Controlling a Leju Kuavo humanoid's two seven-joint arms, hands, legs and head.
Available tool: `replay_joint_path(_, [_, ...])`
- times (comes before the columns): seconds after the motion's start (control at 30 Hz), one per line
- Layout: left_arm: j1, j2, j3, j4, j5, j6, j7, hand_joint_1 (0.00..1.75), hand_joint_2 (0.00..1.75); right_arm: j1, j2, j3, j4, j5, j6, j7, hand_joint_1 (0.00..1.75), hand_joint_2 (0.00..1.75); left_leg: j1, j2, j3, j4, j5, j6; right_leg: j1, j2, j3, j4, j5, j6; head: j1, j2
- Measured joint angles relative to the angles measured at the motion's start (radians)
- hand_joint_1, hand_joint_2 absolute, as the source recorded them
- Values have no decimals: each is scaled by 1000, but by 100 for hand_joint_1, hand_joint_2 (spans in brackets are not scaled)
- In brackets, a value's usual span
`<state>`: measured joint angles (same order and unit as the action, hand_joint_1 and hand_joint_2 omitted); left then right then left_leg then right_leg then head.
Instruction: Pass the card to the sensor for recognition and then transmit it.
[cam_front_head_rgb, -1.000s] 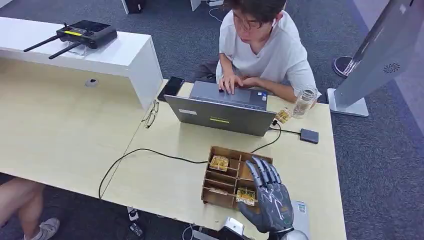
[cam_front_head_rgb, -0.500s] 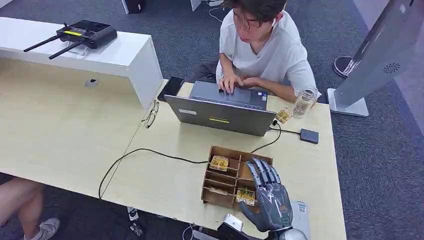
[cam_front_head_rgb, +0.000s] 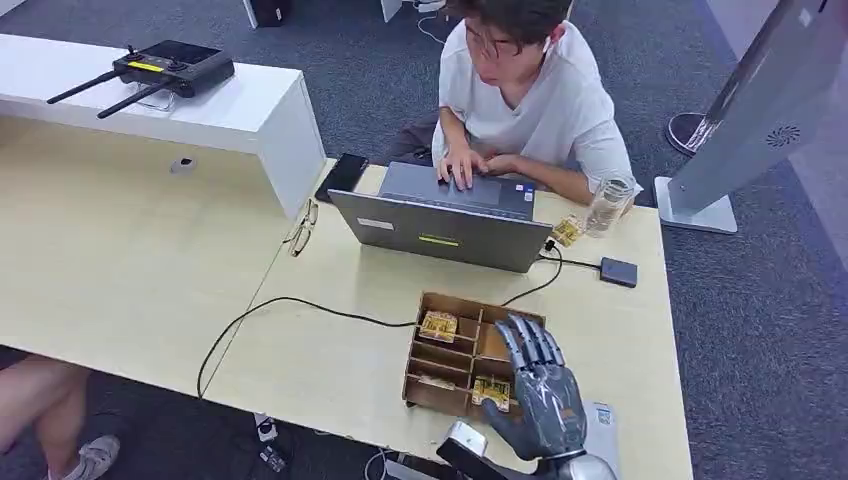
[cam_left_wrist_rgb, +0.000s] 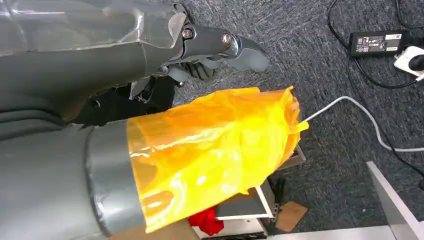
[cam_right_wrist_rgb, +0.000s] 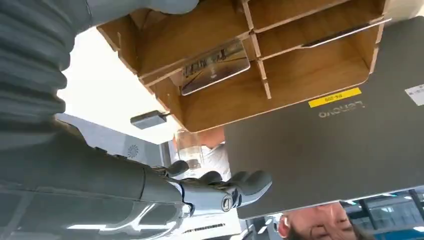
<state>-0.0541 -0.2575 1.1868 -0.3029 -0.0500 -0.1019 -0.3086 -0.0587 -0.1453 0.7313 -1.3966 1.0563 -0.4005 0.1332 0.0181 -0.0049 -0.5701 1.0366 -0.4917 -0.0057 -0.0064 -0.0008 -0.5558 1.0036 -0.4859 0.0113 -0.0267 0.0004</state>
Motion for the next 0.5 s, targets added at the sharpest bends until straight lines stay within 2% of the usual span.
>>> replay_joint_path(0.07, [0, 0, 0, 0, 0, 0, 0, 0, 0, 0, 3, -5, 2, 0, 1, 2, 31, 175, 0, 0, 0, 0, 0, 0, 0, 0, 0, 0, 0, 0, 0, 0])
replay_joint_path(0.2, [0, 0, 0, 0, 0, -2, 0, 0, 0, 0, 5, -9, 7, 0, 3, 3, 24, 175, 0, 0, 0, 0, 0, 0, 0, 0, 0, 0, 0, 0, 0, 0])
replay_joint_path(0.5, [0, 0, 0, 0, 0, -3, 0, 0, 0, -2, 13, -13, 16, 0, 14, 3, 26, 175, 0, 0, 0, 0, 0, 0, 0, 0, 0, 0, 0, 0, 0, 0])
